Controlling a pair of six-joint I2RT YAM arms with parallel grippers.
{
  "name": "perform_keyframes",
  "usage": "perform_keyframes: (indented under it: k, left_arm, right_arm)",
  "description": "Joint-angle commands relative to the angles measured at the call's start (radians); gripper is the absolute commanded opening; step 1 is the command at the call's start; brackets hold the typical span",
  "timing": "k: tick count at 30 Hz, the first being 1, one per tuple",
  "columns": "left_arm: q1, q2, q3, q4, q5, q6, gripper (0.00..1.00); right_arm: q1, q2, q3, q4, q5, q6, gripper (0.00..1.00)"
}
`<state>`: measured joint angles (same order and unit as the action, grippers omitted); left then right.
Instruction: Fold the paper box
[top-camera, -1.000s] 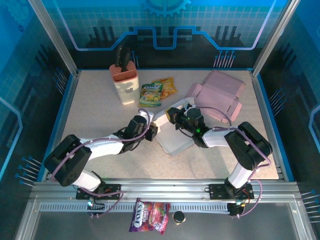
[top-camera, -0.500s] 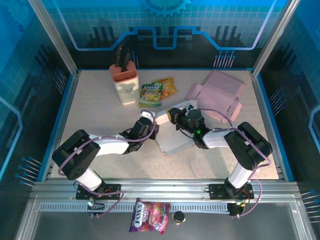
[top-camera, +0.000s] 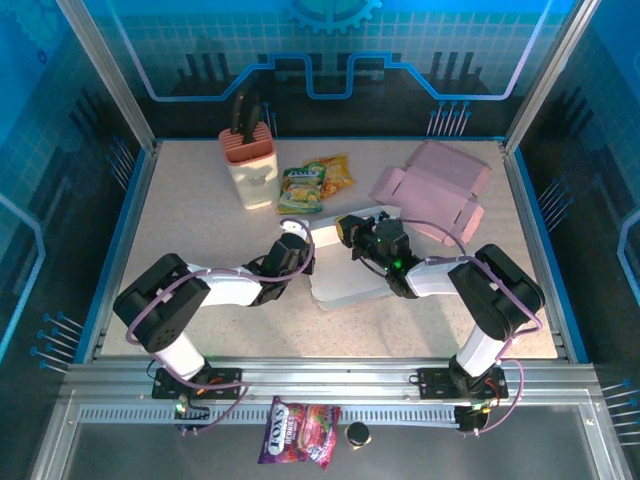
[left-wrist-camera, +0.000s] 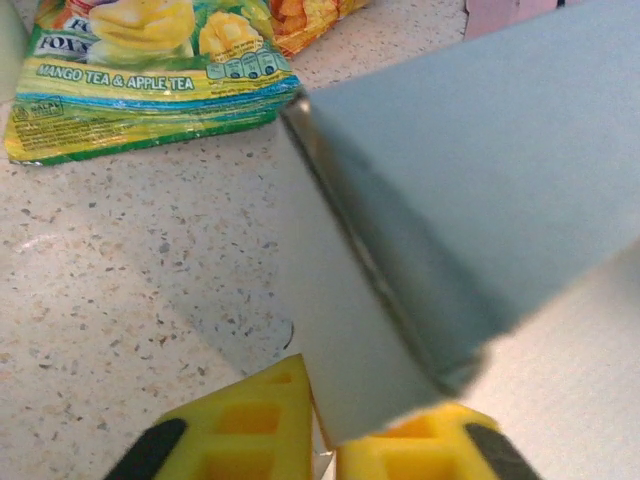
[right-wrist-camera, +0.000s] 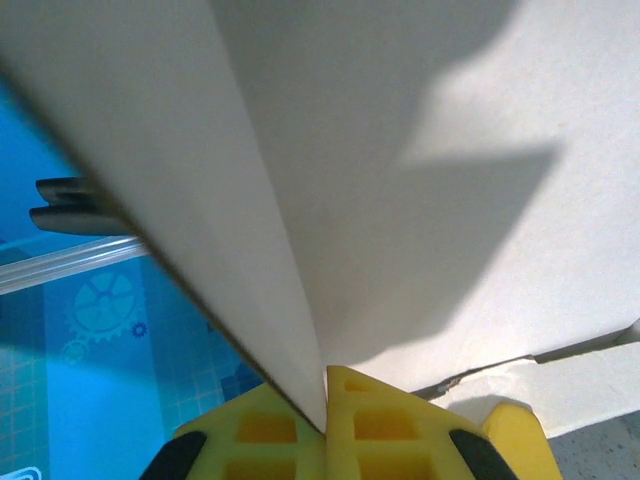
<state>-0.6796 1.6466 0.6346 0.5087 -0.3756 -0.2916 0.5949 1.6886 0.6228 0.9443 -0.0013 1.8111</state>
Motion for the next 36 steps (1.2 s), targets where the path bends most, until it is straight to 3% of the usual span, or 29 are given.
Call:
perform_keyframes:
  k: [1, 8, 15, 19, 22, 26, 29, 32, 36]
  left_arm:
    - [-0.005, 0.034, 0.044, 0.054, 0.04, 0.0, 0.05]
    - [-0.008, 0.047, 0.065, 0.043, 0.041, 0.008, 0.0]
    - [-0.023, 0.032, 0.134, -0.136, -0.095, -0.079, 0.0]
    - [-0.024, 0.008, 0.143, -0.206, -0.114, -0.113, 0.0]
    - [-0.023, -0.013, 0.133, -0.229, -0.118, -0.109, 0.0]
    - [-0.022, -0.044, 0.119, -0.264, -0.113, -0.092, 0.0]
    - [-0.016, -0.083, 0.115, -0.318, -0.11, -0.085, 0.0]
    - [0.008, -0.129, 0.131, -0.424, -0.081, -0.111, 0.0]
    - [0.062, -0.188, 0.167, -0.577, 0.02, -0.142, 0.0]
  right_arm:
    - [0.045, 0.021, -0.002, -0.073, -0.079, 0.019, 0.0]
    - [0.045, 0.02, 0.006, -0.086, -0.075, 0.031, 0.0]
    - [0.045, -0.001, 0.006, -0.118, -0.055, 0.039, 0.0]
    - [0.035, -0.041, 0.007, -0.167, -0.052, 0.011, 0.01]
    - [0.014, -0.086, 0.009, -0.226, -0.058, -0.022, 0.15]
    - [-0.021, -0.163, 0.014, -0.312, -0.078, -0.09, 0.43]
    - [-0.056, -0.255, 0.045, -0.459, -0.094, -0.178, 0.59]
    - [-0.102, -0.365, 0.079, -0.626, -0.095, -0.254, 0.65]
    - [-0.186, -0.474, 0.147, -0.868, -0.104, -0.365, 0.67]
